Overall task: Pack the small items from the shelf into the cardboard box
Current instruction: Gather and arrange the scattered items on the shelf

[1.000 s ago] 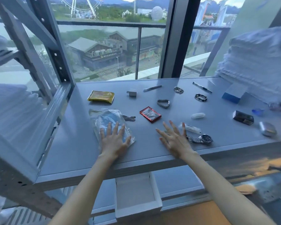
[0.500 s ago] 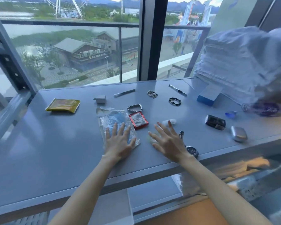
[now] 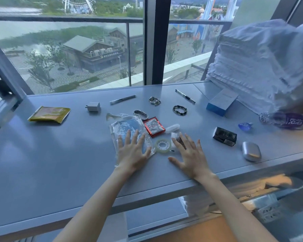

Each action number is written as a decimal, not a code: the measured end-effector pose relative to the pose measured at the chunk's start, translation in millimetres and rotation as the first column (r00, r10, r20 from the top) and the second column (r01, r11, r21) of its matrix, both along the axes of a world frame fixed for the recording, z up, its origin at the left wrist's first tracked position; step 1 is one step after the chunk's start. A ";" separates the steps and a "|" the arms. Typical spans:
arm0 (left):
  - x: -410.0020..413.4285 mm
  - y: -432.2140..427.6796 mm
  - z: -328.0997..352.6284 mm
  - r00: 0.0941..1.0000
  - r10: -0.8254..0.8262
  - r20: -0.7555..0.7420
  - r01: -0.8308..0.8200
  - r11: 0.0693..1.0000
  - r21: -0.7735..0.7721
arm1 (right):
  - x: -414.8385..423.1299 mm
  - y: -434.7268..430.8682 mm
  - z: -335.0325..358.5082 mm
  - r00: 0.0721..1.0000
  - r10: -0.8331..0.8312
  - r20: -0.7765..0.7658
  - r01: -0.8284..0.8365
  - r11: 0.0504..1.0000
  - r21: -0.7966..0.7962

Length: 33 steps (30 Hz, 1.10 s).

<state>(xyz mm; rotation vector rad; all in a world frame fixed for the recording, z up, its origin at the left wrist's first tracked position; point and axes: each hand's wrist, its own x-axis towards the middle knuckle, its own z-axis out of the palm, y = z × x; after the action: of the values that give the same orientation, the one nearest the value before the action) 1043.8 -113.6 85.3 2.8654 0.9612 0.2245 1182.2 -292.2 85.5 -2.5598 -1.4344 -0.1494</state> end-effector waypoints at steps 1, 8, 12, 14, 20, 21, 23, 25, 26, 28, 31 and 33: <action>5.1 -0.7 -0.3 1.000 -0.002 0.001 0.002 1.000 -0.002 | 8.9 2.8 1.0 1.000 -0.008 -0.008 0.007 1.000 -0.015; 47.7 -11.4 -1.1 1.000 -0.021 -0.008 0.021 1.000 -0.011 | 60.8 18.1 8.6 0.999 -0.035 -0.034 0.033 0.997 -0.066; 65.4 -12.5 8.3 0.997 -0.067 0.031 0.070 0.993 -0.097 | 73.9 22.4 13.3 0.999 -0.006 0.036 0.008 0.998 -0.064; 62.8 -9.2 12.6 0.990 -0.078 0.116 0.094 0.986 -0.139 | 68.4 25.4 14.6 0.997 0.034 0.073 -0.034 0.999 0.001; 6.3 38.1 18.4 0.981 -0.054 0.189 0.055 0.999 0.001 | 13.7 75.0 30.3 0.951 0.274 0.139 -0.296 0.940 0.171; -6.6 50.7 19.2 0.983 -0.033 0.179 0.032 0.999 0.010 | 3.2 87.5 32.8 0.942 0.303 0.143 -0.326 0.928 0.180; -34.4 76.5 19.8 0.987 0.016 0.162 -0.020 1.000 0.022 | -17.7 113.2 36.4 0.931 0.342 0.129 -0.362 0.912 0.192; -63.2 103.8 19.0 0.987 0.065 0.146 -0.071 0.997 0.035 | -37.6 139.3 37.1 0.928 0.357 0.108 -0.371 0.913 0.169; -77.3 117.9 18.2 0.987 0.089 0.133 -0.095 0.995 0.042 | -46.5 151.5 36.1 0.928 0.360 0.095 -0.371 0.916 0.152; -102.1 147.3 16.3 0.984 0.136 0.114 -0.142 0.989 0.047 | -61.1 175.7 34.0 0.928 0.363 0.084 -0.371 0.920 0.125; -129.9 193.9 14.7 0.974 0.206 0.093 -0.211 0.976 0.047 | -77.3 208.8 32.4 0.934 0.348 0.086 -0.355 0.930 0.092; -141.2 224.8 13.2 0.968 0.242 0.066 -0.246 0.968 0.055 | -83.2 222.8 29.5 0.949 0.303 0.090 -0.310 0.947 0.083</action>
<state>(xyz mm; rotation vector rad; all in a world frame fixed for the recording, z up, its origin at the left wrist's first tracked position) 902.6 111.2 98.5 2.7713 1.3174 0.3644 1099.1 -69.4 115.0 -2.2427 -1.7855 -0.2619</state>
